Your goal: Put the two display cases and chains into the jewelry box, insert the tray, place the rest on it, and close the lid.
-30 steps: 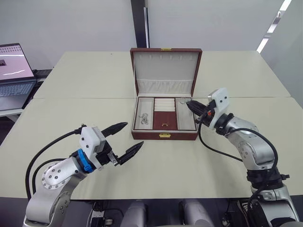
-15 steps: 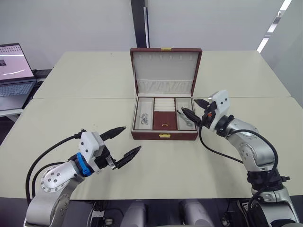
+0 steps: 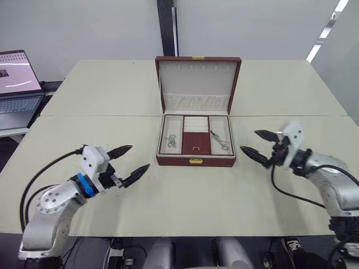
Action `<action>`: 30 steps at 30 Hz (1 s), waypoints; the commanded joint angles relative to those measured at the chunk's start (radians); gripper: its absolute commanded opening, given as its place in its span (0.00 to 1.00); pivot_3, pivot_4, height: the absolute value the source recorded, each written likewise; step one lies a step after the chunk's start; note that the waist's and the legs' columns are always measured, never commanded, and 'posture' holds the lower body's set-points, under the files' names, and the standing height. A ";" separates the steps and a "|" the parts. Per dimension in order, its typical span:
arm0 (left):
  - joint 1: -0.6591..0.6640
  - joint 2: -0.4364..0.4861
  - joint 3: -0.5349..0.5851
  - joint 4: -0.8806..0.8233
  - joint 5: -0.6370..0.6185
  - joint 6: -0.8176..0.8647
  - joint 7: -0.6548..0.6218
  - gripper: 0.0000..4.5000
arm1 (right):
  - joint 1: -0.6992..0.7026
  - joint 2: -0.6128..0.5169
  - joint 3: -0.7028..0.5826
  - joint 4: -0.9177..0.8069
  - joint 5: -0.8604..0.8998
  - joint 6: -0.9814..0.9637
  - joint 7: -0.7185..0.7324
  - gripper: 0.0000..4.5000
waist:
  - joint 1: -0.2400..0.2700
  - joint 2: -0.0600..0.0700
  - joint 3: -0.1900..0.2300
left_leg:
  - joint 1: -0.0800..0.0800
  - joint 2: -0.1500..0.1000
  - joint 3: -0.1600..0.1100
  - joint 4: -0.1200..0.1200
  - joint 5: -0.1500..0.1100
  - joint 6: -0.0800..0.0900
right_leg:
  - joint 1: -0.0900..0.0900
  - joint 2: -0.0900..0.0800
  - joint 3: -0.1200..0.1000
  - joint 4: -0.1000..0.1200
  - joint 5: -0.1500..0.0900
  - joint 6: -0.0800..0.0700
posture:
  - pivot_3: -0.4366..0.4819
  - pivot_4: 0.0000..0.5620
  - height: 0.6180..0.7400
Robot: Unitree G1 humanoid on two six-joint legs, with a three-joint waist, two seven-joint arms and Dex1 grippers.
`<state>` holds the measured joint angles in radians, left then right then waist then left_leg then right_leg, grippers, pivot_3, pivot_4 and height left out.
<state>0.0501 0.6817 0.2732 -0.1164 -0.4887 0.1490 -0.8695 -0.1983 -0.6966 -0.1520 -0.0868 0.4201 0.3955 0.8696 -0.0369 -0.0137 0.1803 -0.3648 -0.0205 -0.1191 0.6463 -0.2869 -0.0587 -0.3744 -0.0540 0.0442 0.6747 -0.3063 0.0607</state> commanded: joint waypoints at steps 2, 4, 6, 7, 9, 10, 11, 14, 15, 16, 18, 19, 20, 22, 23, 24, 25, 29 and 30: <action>-0.055 0.036 0.073 0.172 0.033 -0.076 -0.020 1.00 | 0.004 -0.047 -0.078 0.076 0.011 -0.084 0.072 1.00 | -0.002 0.000 0.000 | 0.000 0.000 0.000 0.000 0.000 0.000 | 0.000 0.000 0.000 0.001 0.000 0.000 | 0.48 0.27 1.00; -0.067 0.043 0.088 0.235 0.050 -0.095 -0.010 1.00 | 0.009 -0.063 -0.105 0.148 -0.004 -0.121 0.076 1.00 | -0.002 0.000 0.000 | 0.000 0.000 0.000 0.000 0.000 0.000 | 0.000 0.000 0.000 0.001 0.000 0.000 | 0.48 0.27 1.00; -0.074 0.046 0.098 0.274 0.063 -0.109 -0.002 1.00 | 0.014 -0.067 -0.121 0.200 -0.016 -0.150 0.073 1.00 | 0.000 0.000 0.000 | 0.000 0.000 0.000 0.000 0.000 0.000 | 0.000 0.000 0.000 0.000 0.000 0.000 | 0.48 0.27 1.00; -0.079 0.045 0.103 0.287 0.067 -0.112 0.006 1.00 | 0.015 -0.066 -0.123 0.220 -0.022 -0.162 0.068 1.00 | 0.001 0.000 0.000 | 0.000 0.000 0.000 0.000 0.000 0.000 | 0.000 0.000 0.000 0.000 0.000 0.000 | 0.48 0.27 1.00; -0.091 0.043 0.105 0.302 0.074 -0.116 0.022 1.00 | 0.016 -0.061 -0.124 0.239 -0.029 -0.177 0.063 1.00 | 0.003 -0.001 0.000 | 0.000 0.000 0.000 0.000 0.000 0.000 | 0.000 -0.001 0.000 0.000 0.000 0.000 | 0.48 0.27 1.00; -0.104 0.040 0.103 0.309 0.076 -0.112 0.034 1.00 | 0.012 -0.057 -0.120 0.242 -0.031 -0.181 0.061 1.00 | 0.004 0.000 0.000 | 0.000 0.000 0.000 0.000 0.000 0.000 | 0.000 -0.001 0.000 0.000 0.000 0.000 | 0.48 0.27 1.00; -0.122 0.035 0.099 0.318 0.078 -0.104 0.049 1.00 | 0.004 -0.049 -0.112 0.240 -0.038 -0.187 0.052 1.00 | 0.005 -0.001 0.000 | 0.000 0.000 -0.001 0.000 0.000 0.000 | 0.000 -0.001 0.000 0.000 0.000 0.000 | 0.48 0.27 1.00; -0.178 0.018 0.072 0.347 0.112 -0.096 0.103 1.00 | -0.032 -0.017 -0.092 0.237 -0.057 -0.195 0.016 1.00 | 0.003 0.000 0.000 | 0.000 0.000 -0.001 0.000 0.000 0.000 | 0.000 -0.001 -0.001 0.002 0.000 0.000 | 0.48 0.27 1.00; -0.200 0.010 0.061 0.357 0.121 -0.088 0.117 1.00 | -0.048 -0.004 -0.082 0.239 -0.069 -0.201 -0.002 1.00 | 0.002 0.000 0.000 | 0.000 0.000 -0.001 0.001 0.000 -0.001 | 0.000 -0.001 0.000 0.002 0.000 0.000 | 0.48 0.27 1.00; -0.220 0.003 0.047 0.365 0.131 -0.082 0.125 1.00 | -0.063 0.008 -0.071 0.242 -0.080 -0.204 -0.017 1.00 | 0.002 -0.001 0.000 | 0.001 0.000 -0.001 0.001 0.000 -0.001 | 0.000 0.000 0.000 0.003 0.000 0.000 | 0.48 0.27 1.00; -0.254 -0.007 0.022 0.385 0.152 -0.075 0.131 1.00 | -0.084 0.028 -0.055 0.247 -0.095 -0.208 -0.032 1.00 | 0.002 -0.001 0.000 | 0.000 0.000 -0.001 0.000 0.000 -0.001 | -0.001 0.000 0.000 0.003 0.000 0.000 | 0.48 0.27 1.00; -0.273 -0.019 0.011 0.392 0.158 -0.072 0.141 0.96 | -0.094 0.039 -0.045 0.249 -0.096 -0.202 -0.035 0.96 | 0.002 -0.001 0.000 | 0.000 0.000 -0.001 0.000 0.000 -0.001 | -0.001 0.000 -0.001 0.002 0.000 0.000 | 0.48 0.27 1.00; -0.292 -0.031 -0.003 0.396 0.165 -0.065 0.149 0.91 | -0.105 0.050 -0.028 0.253 -0.103 -0.199 -0.036 0.91 | 0.003 -0.001 0.000 | 0.000 0.000 -0.001 0.000 0.000 -0.001 | -0.001 0.000 -0.001 0.002 0.000 0.000 | 0.48 0.27 1.00; -0.341 -0.062 -0.041 0.422 0.184 -0.056 0.159 0.79 | -0.136 0.080 0.017 0.268 -0.125 -0.199 -0.046 0.78 | 0.004 -0.001 0.000 | -0.001 0.000 -0.001 0.000 0.000 -0.001 | -0.002 -0.001 -0.001 0.002 0.000 0.000 | 0.48 0.27 1.00; -0.357 -0.076 -0.061 0.433 0.196 -0.055 0.158 0.74 | -0.149 0.093 0.037 0.275 -0.138 -0.203 -0.049 0.72 | 0.004 -0.001 0.000 | -0.001 0.000 -0.001 0.001 0.001 -0.001 | -0.002 -0.001 -0.001 0.002 0.000 0.000 | 0.48 0.27 1.00; -0.372 -0.089 -0.080 0.446 0.208 -0.055 0.156 0.66 | -0.163 0.107 0.053 0.285 -0.150 -0.207 -0.053 0.64 | 0.004 -0.001 0.000 | -0.001 -0.001 -0.001 0.001 0.001 -0.002 | -0.002 -0.001 -0.001 0.002 0.000 0.000 | 0.48 0.27 1.00; -0.384 -0.102 -0.102 0.454 0.221 -0.056 0.151 0.59 | -0.179 0.119 0.068 0.299 -0.163 -0.211 -0.058 0.56 | 0.004 -0.001 0.000 | -0.001 -0.001 -0.001 0.001 0.001 -0.002 | -0.002 -0.001 -0.001 0.003 0.000 0.000 | 0.48 0.27 1.00; -0.440 -0.146 -0.160 0.501 0.250 -0.065 0.134 0.31 | -0.237 0.162 0.123 0.354 -0.208 -0.225 -0.074 0.33 | 0.003 -0.001 0.000 | -0.001 -0.001 -0.002 0.001 0.002 -0.003 | -0.003 -0.001 -0.001 0.004 0.000 0.000 | 0.48 0.27 1.00; -0.452 -0.153 -0.168 0.512 0.253 -0.069 0.131 0.24 | -0.247 0.170 0.132 0.365 -0.217 -0.229 -0.078 0.28 | 0.003 -0.001 0.000 | -0.001 -0.001 -0.001 0.001 0.002 -0.003 | -0.003 -0.001 -0.001 0.004 0.000 0.000 | 0.48 0.27 1.00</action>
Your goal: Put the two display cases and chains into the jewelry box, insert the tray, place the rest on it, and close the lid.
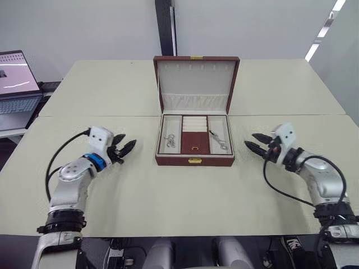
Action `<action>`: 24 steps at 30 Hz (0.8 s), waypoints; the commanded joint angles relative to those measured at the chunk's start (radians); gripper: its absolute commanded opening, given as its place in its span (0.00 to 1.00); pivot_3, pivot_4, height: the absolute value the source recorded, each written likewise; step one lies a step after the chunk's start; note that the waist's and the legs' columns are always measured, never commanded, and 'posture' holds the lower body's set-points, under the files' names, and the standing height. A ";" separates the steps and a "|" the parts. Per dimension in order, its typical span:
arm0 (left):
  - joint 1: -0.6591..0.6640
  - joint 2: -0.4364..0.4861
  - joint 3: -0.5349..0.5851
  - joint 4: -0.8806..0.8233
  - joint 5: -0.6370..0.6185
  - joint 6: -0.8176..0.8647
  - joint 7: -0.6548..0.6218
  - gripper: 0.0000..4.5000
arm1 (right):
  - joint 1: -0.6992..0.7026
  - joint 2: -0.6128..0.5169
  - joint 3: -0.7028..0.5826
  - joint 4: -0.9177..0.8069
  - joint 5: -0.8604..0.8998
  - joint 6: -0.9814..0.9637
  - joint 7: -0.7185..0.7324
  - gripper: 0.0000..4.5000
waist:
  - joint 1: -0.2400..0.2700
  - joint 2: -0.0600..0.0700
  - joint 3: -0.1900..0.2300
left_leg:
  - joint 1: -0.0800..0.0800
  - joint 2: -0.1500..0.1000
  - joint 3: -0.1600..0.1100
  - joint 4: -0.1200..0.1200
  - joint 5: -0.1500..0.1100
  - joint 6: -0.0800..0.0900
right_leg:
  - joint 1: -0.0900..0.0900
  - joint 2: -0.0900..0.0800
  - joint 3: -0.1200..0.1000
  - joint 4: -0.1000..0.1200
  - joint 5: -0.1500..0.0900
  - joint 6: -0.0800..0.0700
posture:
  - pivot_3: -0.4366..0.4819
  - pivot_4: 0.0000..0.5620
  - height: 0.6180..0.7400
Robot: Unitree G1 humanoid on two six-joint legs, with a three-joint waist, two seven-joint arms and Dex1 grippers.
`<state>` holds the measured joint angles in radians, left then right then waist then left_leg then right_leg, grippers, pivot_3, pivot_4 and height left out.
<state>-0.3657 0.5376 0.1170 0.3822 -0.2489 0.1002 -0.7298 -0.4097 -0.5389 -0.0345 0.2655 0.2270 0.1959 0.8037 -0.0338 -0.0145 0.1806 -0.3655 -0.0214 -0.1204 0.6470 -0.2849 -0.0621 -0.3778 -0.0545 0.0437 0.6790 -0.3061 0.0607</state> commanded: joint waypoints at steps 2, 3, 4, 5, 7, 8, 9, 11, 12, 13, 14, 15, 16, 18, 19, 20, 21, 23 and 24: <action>-0.066 -0.028 -0.031 0.031 0.020 -0.020 -0.016 0.11 | -0.061 0.036 0.029 0.033 -0.031 -0.034 -0.017 0.16 | -0.001 0.000 0.000 | 0.000 0.000 0.000 0.000 0.000 -0.001 | 0.000 0.000 0.000 0.000 0.000 0.000 | 0.48 0.27 1.00; -0.077 -0.037 -0.038 0.035 0.020 -0.018 -0.019 0.04 | -0.071 0.047 0.033 0.041 -0.032 -0.036 -0.018 0.11 | -0.001 0.000 0.000 | 0.000 0.000 0.000 0.000 0.000 -0.001 | -0.001 0.000 0.000 0.000 0.000 0.000 | 0.48 0.27 1.00; -0.085 -0.044 -0.045 0.035 0.020 -0.015 -0.022 0.00 | -0.081 0.056 0.037 0.048 -0.033 -0.037 -0.019 0.05 | -0.001 0.000 0.000 | 0.000 0.000 0.000 0.000 0.000 -0.001 | -0.001 0.000 0.000 0.001 0.000 0.000 | 0.48 0.27 1.00; -0.089 -0.050 -0.049 0.032 0.021 -0.013 -0.023 0.00 | -0.088 0.063 0.041 0.054 -0.036 -0.039 -0.019 0.00 | -0.001 0.000 0.000 | 0.000 0.000 0.000 0.000 0.001 -0.001 | -0.001 0.000 0.000 0.001 0.000 0.000 | 0.48 0.27 1.00; -0.088 -0.058 -0.056 0.022 0.020 -0.006 -0.032 0.00 | -0.102 0.079 0.049 0.058 -0.036 -0.036 -0.013 0.00 | -0.003 0.000 0.000 | 0.000 0.000 0.000 0.000 0.001 -0.001 | -0.001 0.000 0.000 0.001 0.000 0.000 | 0.48 0.27 1.00; -0.084 -0.061 -0.060 0.015 0.018 -0.001 -0.041 0.00 | -0.107 0.087 0.052 0.056 -0.034 -0.032 -0.011 0.00 | -0.003 0.000 0.000 | 0.000 0.000 0.000 0.000 0.001 -0.001 | -0.001 0.000 0.000 0.001 0.000 0.000 | 0.48 0.27 1.00; -0.076 -0.063 -0.066 0.002 0.014 0.004 -0.055 0.00 | -0.110 0.095 0.054 0.052 -0.032 -0.029 -0.007 0.00 | -0.003 0.000 0.000 | 0.000 0.000 -0.001 0.000 0.001 -0.001 | -0.002 0.000 0.000 0.001 0.000 0.000 | 0.48 0.27 1.00; -0.057 -0.061 -0.081 -0.028 0.008 0.011 -0.085 0.00 | -0.108 0.103 0.056 0.040 -0.030 -0.021 -0.004 0.00 | -0.003 0.000 0.000 | -0.001 0.000 -0.001 0.000 0.001 -0.001 | -0.002 0.000 0.000 0.000 0.000 0.000 | 0.48 0.27 1.00; -0.045 -0.056 -0.089 -0.046 0.008 0.015 -0.099 0.00 | -0.104 0.106 0.055 0.030 -0.026 -0.015 -0.001 0.00 | -0.003 0.000 0.000 | -0.001 0.000 -0.001 0.000 0.001 -0.001 | -0.002 0.000 0.000 0.000 0.000 0.000 | 0.48 0.27 1.00; -0.034 -0.053 -0.092 -0.065 0.004 0.023 -0.111 0.00 | -0.097 0.106 0.054 0.016 -0.019 -0.005 0.006 0.00 | -0.004 0.000 0.000 | -0.001 0.000 -0.001 0.000 0.001 -0.001 | -0.003 0.000 0.000 0.000 0.000 0.000 | 0.48 0.27 1.00; -0.023 -0.051 -0.092 -0.084 -0.003 0.034 -0.123 0.00 | -0.088 0.105 0.053 0.000 -0.011 0.005 0.016 0.00 | -0.005 0.000 0.000 | -0.001 0.000 -0.001 0.000 0.001 -0.001 | -0.003 0.000 0.000 0.000 0.000 0.000 | 0.48 0.27 1.00; -0.011 -0.048 -0.092 -0.107 -0.014 0.047 -0.137 0.00 | -0.076 0.103 0.054 -0.021 -0.001 0.019 0.028 0.00 | -0.005 0.000 0.000 | -0.001 0.000 -0.001 0.000 0.001 -0.001 | -0.003 0.000 0.000 0.000 0.000 0.000 | 0.48 0.27 1.00; 0.000 -0.046 -0.091 -0.128 -0.024 0.061 -0.148 0.00 | -0.063 0.101 0.056 -0.043 0.010 0.034 0.043 0.00 | -0.005 0.000 0.000 | -0.001 0.000 -0.002 0.000 0.001 -0.001 | -0.003 0.000 0.000 0.000 0.000 0.000 | 0.48 0.27 1.00; 0.020 -0.040 -0.095 -0.171 -0.040 0.087 -0.171 0.00 | -0.039 0.098 0.061 -0.087 0.029 0.065 0.063 0.00 | -0.005 0.000 0.000 | -0.001 0.000 -0.002 0.000 0.000 -0.001 | -0.003 0.000 0.000 0.000 0.000 0.000 | 0.48 0.27 1.00; 0.031 -0.036 -0.099 -0.194 -0.046 0.102 -0.180 0.00 | -0.023 0.093 0.066 -0.114 0.039 0.083 0.074 0.00 | -0.005 0.000 0.000 | -0.001 0.000 -0.003 0.000 0.000 -0.001 | -0.003 0.000 0.000 0.000 0.000 0.000 | 0.48 0.27 1.00; 0.041 -0.032 -0.103 -0.216 -0.050 0.116 -0.189 0.00 | -0.008 0.089 0.070 -0.139 0.048 0.101 0.084 0.00 | -0.006 0.000 0.000 | -0.001 0.000 -0.003 -0.001 0.000 -0.001 | -0.003 0.000 0.000 0.000 0.000 0.000 | 0.48 0.27 1.00; 0.051 -0.027 -0.108 -0.237 -0.053 0.127 -0.197 0.00 | 0.009 0.084 0.076 -0.166 0.057 0.119 0.094 0.00 | -0.006 0.000 0.000 | -0.001 0.000 -0.003 -0.001 0.000 -0.001 | -0.003 0.000 0.000 0.000 0.000 0.000 | 0.48 0.27 1.00; 0.067 -0.021 -0.111 -0.270 -0.058 0.150 -0.208 0.00 | 0.037 0.077 0.080 -0.213 0.074 0.152 0.106 0.00 | -0.005 0.000 0.000 | -0.001 0.000 -0.003 -0.001 0.000 -0.001 | -0.003 0.000 0.000 0.000 0.000 0.000 | 0.48 0.27 1.00; 0.076 -0.017 -0.111 -0.290 -0.063 0.163 -0.213 0.00 | 0.052 0.073 0.081 -0.238 0.083 0.168 0.109 0.00 | -0.005 0.000 0.000 | -0.001 0.000 -0.003 -0.001 0.000 -0.001 | -0.003 0.000 0.000 0.000 0.000 0.000 | 0.48 0.27 1.00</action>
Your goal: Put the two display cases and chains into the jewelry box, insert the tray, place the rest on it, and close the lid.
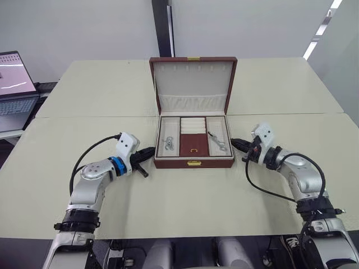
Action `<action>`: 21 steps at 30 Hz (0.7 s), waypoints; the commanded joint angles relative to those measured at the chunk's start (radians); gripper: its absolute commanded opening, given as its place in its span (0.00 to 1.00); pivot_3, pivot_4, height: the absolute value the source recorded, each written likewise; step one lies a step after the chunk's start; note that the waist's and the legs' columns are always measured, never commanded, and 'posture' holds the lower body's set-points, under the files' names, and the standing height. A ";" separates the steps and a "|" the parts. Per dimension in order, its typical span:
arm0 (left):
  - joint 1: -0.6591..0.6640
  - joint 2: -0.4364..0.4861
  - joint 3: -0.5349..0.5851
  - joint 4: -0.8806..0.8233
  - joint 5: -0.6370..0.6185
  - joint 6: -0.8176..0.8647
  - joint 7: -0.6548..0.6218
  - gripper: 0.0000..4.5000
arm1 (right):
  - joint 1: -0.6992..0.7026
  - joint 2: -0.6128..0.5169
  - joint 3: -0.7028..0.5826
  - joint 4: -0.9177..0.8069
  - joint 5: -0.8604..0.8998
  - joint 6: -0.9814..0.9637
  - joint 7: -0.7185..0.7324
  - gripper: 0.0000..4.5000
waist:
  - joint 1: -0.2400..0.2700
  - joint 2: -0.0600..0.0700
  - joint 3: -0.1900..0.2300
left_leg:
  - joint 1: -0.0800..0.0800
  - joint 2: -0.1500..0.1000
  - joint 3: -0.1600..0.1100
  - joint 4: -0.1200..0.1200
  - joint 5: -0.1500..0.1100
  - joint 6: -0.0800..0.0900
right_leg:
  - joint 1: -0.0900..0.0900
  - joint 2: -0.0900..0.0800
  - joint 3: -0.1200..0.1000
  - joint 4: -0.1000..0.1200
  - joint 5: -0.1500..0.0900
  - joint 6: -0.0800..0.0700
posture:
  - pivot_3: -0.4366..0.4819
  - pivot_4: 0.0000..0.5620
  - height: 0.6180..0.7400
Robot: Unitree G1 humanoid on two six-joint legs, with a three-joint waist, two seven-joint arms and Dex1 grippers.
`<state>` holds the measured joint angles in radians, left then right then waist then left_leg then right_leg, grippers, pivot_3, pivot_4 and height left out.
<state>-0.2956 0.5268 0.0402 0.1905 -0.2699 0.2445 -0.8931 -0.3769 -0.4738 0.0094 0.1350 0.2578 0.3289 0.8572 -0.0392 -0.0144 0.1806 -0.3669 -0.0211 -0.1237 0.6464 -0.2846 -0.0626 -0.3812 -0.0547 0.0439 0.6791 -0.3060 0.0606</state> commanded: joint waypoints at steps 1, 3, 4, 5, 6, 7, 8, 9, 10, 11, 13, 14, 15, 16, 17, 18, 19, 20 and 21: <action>0.013 -0.004 -0.033 -0.115 -0.045 0.031 -0.053 0.00 | 0.031 0.006 0.038 -0.130 0.059 0.050 0.056 0.00 | 0.000 0.000 0.000 | 0.000 0.000 0.000 0.000 0.000 0.000 | 0.000 0.000 0.000 0.000 0.000 0.000 | 0.48 0.27 1.00; 0.033 0.004 -0.035 -0.159 -0.058 0.063 -0.065 0.00 | 0.060 0.000 0.041 -0.180 0.072 0.080 0.056 0.00 | 0.001 0.000 0.000 | 0.000 0.000 0.000 0.000 0.000 0.000 | 0.000 0.000 0.000 0.000 0.000 0.000 | 0.48 0.27 1.00; 0.044 0.009 -0.035 -0.182 -0.063 0.079 -0.070 0.00 | 0.075 -0.003 0.042 -0.203 0.078 0.093 0.055 0.00 | 0.001 0.000 0.000 | 0.000 0.000 0.000 0.000 0.000 0.000 | 0.000 0.000 0.000 0.000 0.000 0.000 | 0.48 0.27 1.00; 0.056 0.014 -0.036 -0.205 -0.069 0.096 -0.075 0.00 | 0.089 -0.006 0.043 -0.227 0.086 0.109 0.054 0.00 | 0.001 0.000 0.000 | 0.000 0.000 0.000 0.000 0.000 0.000 | 0.000 0.000 0.000 0.000 0.000 0.000 | 0.48 0.27 1.00; 0.073 0.023 -0.039 -0.232 -0.076 0.112 -0.083 0.00 | 0.109 -0.010 0.045 -0.252 0.090 0.121 0.051 0.00 | 0.001 0.000 0.000 | 0.000 0.000 0.000 0.000 0.000 0.000 | 0.000 0.000 0.000 0.000 0.000 0.000 | 0.48 0.27 1.00; 0.094 0.034 -0.041 -0.263 -0.086 0.132 -0.090 0.00 | 0.129 -0.013 0.045 -0.277 0.097 0.134 0.049 0.00 | 0.001 0.000 0.000 | 0.000 0.000 0.000 0.000 0.000 0.000 | 0.000 0.000 0.000 0.000 0.000 0.000 | 0.48 0.27 1.00; 0.114 0.044 -0.042 -0.291 -0.095 0.148 -0.096 0.00 | 0.147 -0.014 0.043 -0.298 0.104 0.147 0.047 0.00 | 0.001 0.000 0.000 | 0.000 0.000 0.000 0.000 0.000 0.000 | 0.000 0.000 0.000 0.000 0.000 0.000 | 0.48 0.27 1.00; 0.139 0.055 -0.042 -0.321 -0.105 0.165 -0.104 0.00 | 0.166 -0.014 0.041 -0.317 0.106 0.157 0.043 0.00 | 0.001 0.000 0.000 | 0.000 0.000 0.000 0.000 0.000 0.000 | 0.000 0.000 0.000 0.000 0.000 0.000 | 0.48 0.27 1.00; 0.161 0.064 -0.041 -0.343 -0.111 0.177 -0.108 0.00 | 0.182 -0.015 0.039 -0.335 0.108 0.166 0.041 0.00 | 0.001 0.000 0.000 | 0.000 0.000 0.000 -0.001 0.000 0.000 | 0.000 0.000 0.000 -0.001 0.000 0.000 | 0.48 0.27 1.00; 0.184 0.075 -0.040 -0.362 -0.116 0.186 -0.116 0.00 | 0.197 -0.015 0.037 -0.353 0.111 0.175 0.038 0.00 | 0.000 0.000 0.000 | 0.000 0.000 0.000 -0.001 0.000 0.000 | 0.000 0.000 0.000 -0.001 0.000 0.000 | 0.48 0.27 1.00; 0.221 0.089 -0.031 -0.380 -0.120 0.185 -0.124 0.00 | 0.227 -0.018 0.034 -0.392 0.118 0.192 0.033 0.00 | 0.000 0.000 0.000 | 0.000 0.000 0.000 -0.001 0.000 0.000 | 0.001 0.000 0.000 -0.001 0.000 0.000 | 0.48 0.27 1.00; 0.230 0.092 -0.028 -0.382 -0.121 0.182 -0.123 0.00 | 0.235 -0.019 0.034 -0.403 0.120 0.198 0.030 0.00 | 0.001 0.000 0.000 | 0.001 0.001 0.000 -0.001 0.000 0.000 | 0.001 0.000 0.000 -0.001 0.000 0.000 | 0.48 0.27 1.00; 0.235 0.094 -0.024 -0.372 -0.116 0.172 -0.124 0.00 | 0.248 -0.022 0.032 -0.414 0.123 0.202 0.027 0.00 | 0.001 0.000 0.000 | 0.001 0.001 0.000 -0.001 0.000 0.000 | 0.001 0.000 0.000 -0.001 0.000 0.000 | 0.48 0.27 1.00; 0.235 0.095 -0.020 -0.359 -0.111 0.163 -0.123 0.00 | 0.257 -0.024 0.031 -0.420 0.124 0.205 0.024 0.00 | 0.002 0.000 0.000 | 0.001 0.001 0.000 -0.001 0.000 0.000 | 0.002 0.000 0.000 -0.001 0.000 0.000 | 0.48 0.27 1.00; 0.232 0.093 -0.016 -0.344 -0.107 0.155 -0.122 0.00 | 0.265 -0.024 0.030 -0.422 0.124 0.205 0.021 0.00 | 0.002 0.000 0.000 | 0.002 0.001 0.000 -0.001 0.000 0.000 | 0.002 0.000 0.000 -0.001 0.000 0.000 | 0.48 0.27 1.00; 0.227 0.090 -0.012 -0.330 -0.103 0.146 -0.120 0.00 | 0.270 -0.025 0.028 -0.423 0.123 0.204 0.021 0.00 | 0.002 0.000 0.000 | 0.002 0.001 0.000 -0.001 0.000 0.000 | 0.002 0.000 0.000 0.000 0.000 0.000 | 0.48 0.27 1.00; 0.221 0.086 -0.008 -0.316 -0.099 0.136 -0.118 0.00 | 0.271 -0.025 0.027 -0.422 0.122 0.204 0.020 0.00 | 0.003 0.000 0.000 | 0.002 0.001 0.000 -0.001 0.000 0.000 | 0.003 0.000 0.000 0.000 0.000 0.000 | 0.48 0.27 1.00; 0.218 0.083 -0.006 -0.307 -0.097 0.129 -0.117 0.00 | 0.271 -0.025 0.027 -0.421 0.121 0.205 0.020 0.00 | 0.003 0.000 0.000 | 0.002 0.001 0.000 -0.001 0.000 0.000 | 0.003 0.000 -0.001 0.000 0.000 0.000 | 0.48 0.27 1.00; 0.216 0.081 -0.006 -0.302 -0.095 0.122 -0.116 0.00 | 0.271 -0.025 0.026 -0.421 0.121 0.205 0.020 0.00 | 0.003 0.000 0.000 | 0.002 0.001 0.001 -0.001 0.000 0.000 | 0.003 0.000 -0.001 0.000 0.000 0.000 | 0.48 0.27 1.00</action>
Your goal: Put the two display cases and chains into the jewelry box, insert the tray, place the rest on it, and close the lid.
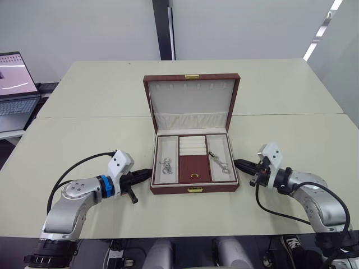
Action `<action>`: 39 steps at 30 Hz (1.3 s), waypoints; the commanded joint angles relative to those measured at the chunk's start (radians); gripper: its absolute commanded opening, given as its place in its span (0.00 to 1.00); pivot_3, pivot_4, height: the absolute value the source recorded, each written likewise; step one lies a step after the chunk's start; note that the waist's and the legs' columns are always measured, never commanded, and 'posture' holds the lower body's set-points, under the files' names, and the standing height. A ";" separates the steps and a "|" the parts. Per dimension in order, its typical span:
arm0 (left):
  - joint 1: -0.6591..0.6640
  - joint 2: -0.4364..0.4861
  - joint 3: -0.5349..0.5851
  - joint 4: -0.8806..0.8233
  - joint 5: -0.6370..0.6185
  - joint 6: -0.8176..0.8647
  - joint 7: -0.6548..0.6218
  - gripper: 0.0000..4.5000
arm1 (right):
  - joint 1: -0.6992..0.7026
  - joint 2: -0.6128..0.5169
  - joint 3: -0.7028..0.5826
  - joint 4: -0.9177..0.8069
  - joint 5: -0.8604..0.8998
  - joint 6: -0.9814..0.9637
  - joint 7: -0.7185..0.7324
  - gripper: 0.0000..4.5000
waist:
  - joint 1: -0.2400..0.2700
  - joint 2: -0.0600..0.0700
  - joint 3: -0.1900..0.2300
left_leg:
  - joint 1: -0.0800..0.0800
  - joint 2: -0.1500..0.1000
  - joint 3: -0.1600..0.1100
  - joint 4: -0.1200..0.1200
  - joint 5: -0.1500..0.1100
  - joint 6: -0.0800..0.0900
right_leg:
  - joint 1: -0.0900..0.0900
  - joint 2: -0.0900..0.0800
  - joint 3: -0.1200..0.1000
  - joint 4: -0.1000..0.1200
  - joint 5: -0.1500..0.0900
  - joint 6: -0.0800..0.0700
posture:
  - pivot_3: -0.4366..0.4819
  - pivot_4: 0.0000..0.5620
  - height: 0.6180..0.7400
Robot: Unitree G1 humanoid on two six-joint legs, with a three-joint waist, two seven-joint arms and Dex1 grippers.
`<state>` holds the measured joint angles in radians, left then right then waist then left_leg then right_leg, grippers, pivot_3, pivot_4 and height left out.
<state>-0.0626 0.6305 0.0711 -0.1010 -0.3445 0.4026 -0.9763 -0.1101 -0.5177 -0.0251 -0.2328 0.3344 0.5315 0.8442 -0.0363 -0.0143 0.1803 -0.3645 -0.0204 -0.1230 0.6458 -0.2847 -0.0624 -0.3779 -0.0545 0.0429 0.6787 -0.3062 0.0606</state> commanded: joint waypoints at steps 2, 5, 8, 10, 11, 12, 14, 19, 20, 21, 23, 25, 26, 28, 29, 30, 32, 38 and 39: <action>-0.026 -0.029 -0.038 0.012 -0.009 -0.061 -0.030 0.00 | 0.002 0.017 0.056 -0.052 0.046 0.004 0.034 0.00 | 0.001 0.000 0.000 | 0.000 0.000 0.000 0.000 0.000 0.000 | 0.000 0.000 0.000 0.000 0.000 0.000 | 0.48 0.27 1.00; -0.036 -0.038 -0.041 0.052 0.001 -0.094 -0.042 0.00 | -0.004 0.014 0.055 -0.046 0.041 -0.001 0.033 0.00 | 0.002 0.000 0.000 | 0.000 0.000 0.000 0.000 0.000 0.000 | 0.000 0.000 -0.001 0.000 0.000 0.000 | 0.48 0.27 1.00; -0.037 -0.038 -0.032 0.087 0.004 -0.126 -0.055 0.00 | -0.006 0.012 0.048 -0.035 0.032 -0.013 0.025 0.00 | 0.002 0.000 0.000 | 0.000 0.000 0.000 0.000 0.000 0.000 | 0.000 0.000 -0.001 0.000 0.000 0.000 | 0.48 0.27 1.00; -0.031 -0.041 -0.002 0.109 -0.007 -0.161 -0.055 0.00 | -0.010 0.010 0.029 -0.016 0.020 -0.032 0.011 0.00 | 0.002 0.000 0.000 | 0.000 0.000 0.000 0.000 0.000 0.000 | 0.000 0.000 -0.001 0.000 0.000 0.000 | 0.48 0.27 1.00; -0.028 -0.044 0.018 0.119 -0.012 -0.182 -0.049 0.00 | -0.015 0.011 0.016 -0.003 0.014 -0.043 -0.001 0.00 | 0.001 0.000 0.000 | 0.000 0.000 0.000 0.000 0.000 0.000 | 0.000 0.000 -0.001 0.000 0.000 0.000 | 0.48 0.27 1.00; -0.021 -0.048 0.039 0.123 -0.022 -0.212 -0.053 0.00 | -0.019 0.007 0.006 0.004 0.014 -0.048 -0.001 0.00 | 0.000 0.000 0.000 | 0.000 0.000 0.000 0.000 0.000 0.000 | 0.000 0.000 0.000 0.000 0.000 0.000 | 0.48 0.27 1.00; 0.006 -0.044 0.083 0.117 -0.059 -0.239 -0.076 0.00 | -0.026 -0.005 -0.018 0.013 0.029 -0.047 0.006 0.00 | -0.003 0.000 0.000 | 0.000 0.001 0.000 0.000 0.000 0.000 | 0.000 0.000 0.000 0.001 0.000 0.000 | 0.48 0.27 1.00; 0.100 -0.035 0.201 0.018 -0.124 -0.287 -0.045 0.00 | -0.067 -0.041 -0.066 0.065 0.044 -0.069 0.021 0.00 | -0.002 0.000 0.000 | -0.001 0.001 -0.001 0.000 0.000 0.000 | -0.001 0.000 0.000 0.001 0.000 0.000 | 0.48 0.27 1.00; 0.119 -0.032 0.220 -0.009 -0.142 -0.275 -0.038 0.00 | -0.080 -0.048 -0.072 0.082 0.042 -0.078 0.022 0.00 | 0.000 -0.001 0.000 | -0.001 0.001 -0.001 0.000 0.000 0.000 | -0.001 -0.001 0.001 0.000 0.000 0.000 | 0.48 0.27 1.00; 0.139 -0.031 0.234 -0.034 -0.144 -0.287 -0.036 0.00 | -0.096 -0.051 -0.078 0.102 0.043 -0.088 0.023 0.00 | 0.003 0.000 0.000 | -0.001 0.001 0.000 0.000 0.000 0.000 | -0.001 -0.001 0.001 0.000 0.000 0.000 | 0.48 0.27 1.00; 0.201 -0.039 0.274 -0.118 -0.186 -0.265 -0.015 0.00 | -0.136 -0.057 -0.088 0.150 0.045 -0.107 0.033 0.00 | 0.004 0.000 0.000 | -0.001 0.000 0.000 0.000 0.000 0.000 | -0.001 -0.001 0.000 0.000 0.000 0.000 | 0.48 0.27 1.00; 0.285 -0.062 0.322 -0.223 -0.251 -0.228 0.020 0.00 | -0.179 -0.067 -0.089 0.207 0.038 -0.135 0.048 0.00 | -0.002 -0.001 0.000 | -0.001 0.001 0.000 0.000 0.000 0.000 | -0.001 -0.001 0.001 0.000 0.000 0.000 | 0.48 0.27 1.00; 0.324 -0.086 0.346 -0.279 -0.275 -0.230 0.052 0.00 | -0.204 -0.072 -0.089 0.242 0.031 -0.156 0.056 0.00 | -0.001 -0.001 0.000 | -0.001 0.001 0.001 0.000 0.000 0.000 | -0.001 -0.001 0.002 0.000 0.000 0.000 | 0.48 0.27 1.00; 0.394 -0.133 0.369 -0.374 -0.308 -0.222 0.116 0.00 | -0.251 -0.077 -0.095 0.309 0.020 -0.197 0.061 0.00 | -0.001 -0.001 0.001 | -0.001 0.001 0.001 0.000 0.000 0.000 | -0.001 -0.001 0.002 -0.001 0.000 0.000 | 0.48 0.27 1.00; 0.446 -0.154 0.362 -0.424 -0.286 -0.261 0.113 0.00 | -0.282 -0.077 -0.100 0.353 0.016 -0.218 0.060 0.00 | 0.002 -0.001 0.001 | -0.001 0.002 0.001 0.000 0.000 0.000 | -0.001 -0.001 0.002 -0.001 0.000 0.000 | 0.48 0.27 1.00; 0.486 -0.174 0.358 -0.466 -0.289 -0.268 0.123 0.00 | -0.309 -0.077 -0.100 0.395 0.010 -0.238 0.061 0.00 | 0.003 -0.001 0.001 | -0.001 0.003 0.001 0.000 0.000 0.000 | -0.001 -0.001 0.001 0.000 0.000 0.000 | 0.48 0.27 1.00; 0.566 -0.210 0.340 -0.537 -0.268 -0.312 0.127 0.00 | -0.367 -0.077 -0.095 0.478 -0.008 -0.278 0.065 0.00 | 0.004 -0.001 0.001 | 0.000 0.002 0.004 0.000 0.000 0.000 | 0.000 0.000 0.001 0.000 0.000 0.000 | 0.48 0.27 1.00; 0.698 -0.293 0.347 -0.602 -0.253 -0.404 0.156 0.00 | -0.506 -0.077 -0.081 0.671 -0.044 -0.373 0.092 0.00 | 0.004 -0.001 0.001 | 0.000 0.002 0.008 0.000 0.000 0.000 | 0.000 0.000 0.001 -0.001 0.000 0.000 | 0.48 0.27 1.00; 0.706 -0.300 0.339 -0.605 -0.245 -0.425 0.150 0.00 | -0.527 -0.076 -0.079 0.703 -0.051 -0.389 0.098 0.00 | 0.004 -0.001 0.001 | 0.000 0.001 0.009 0.000 0.000 0.000 | 0.000 0.000 0.002 -0.001 0.000 0.000 | 0.48 0.27 1.00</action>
<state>0.6337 0.3353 0.4035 -0.6696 -0.6005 0.0190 -0.8243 -0.6103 -0.5847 -0.0943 0.4488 0.2910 0.1816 0.9285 -0.0326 -0.0155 0.1812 -0.3646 -0.0188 -0.1142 0.6462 -0.2847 -0.0623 -0.3774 -0.0547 0.0448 0.6778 -0.3061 0.0602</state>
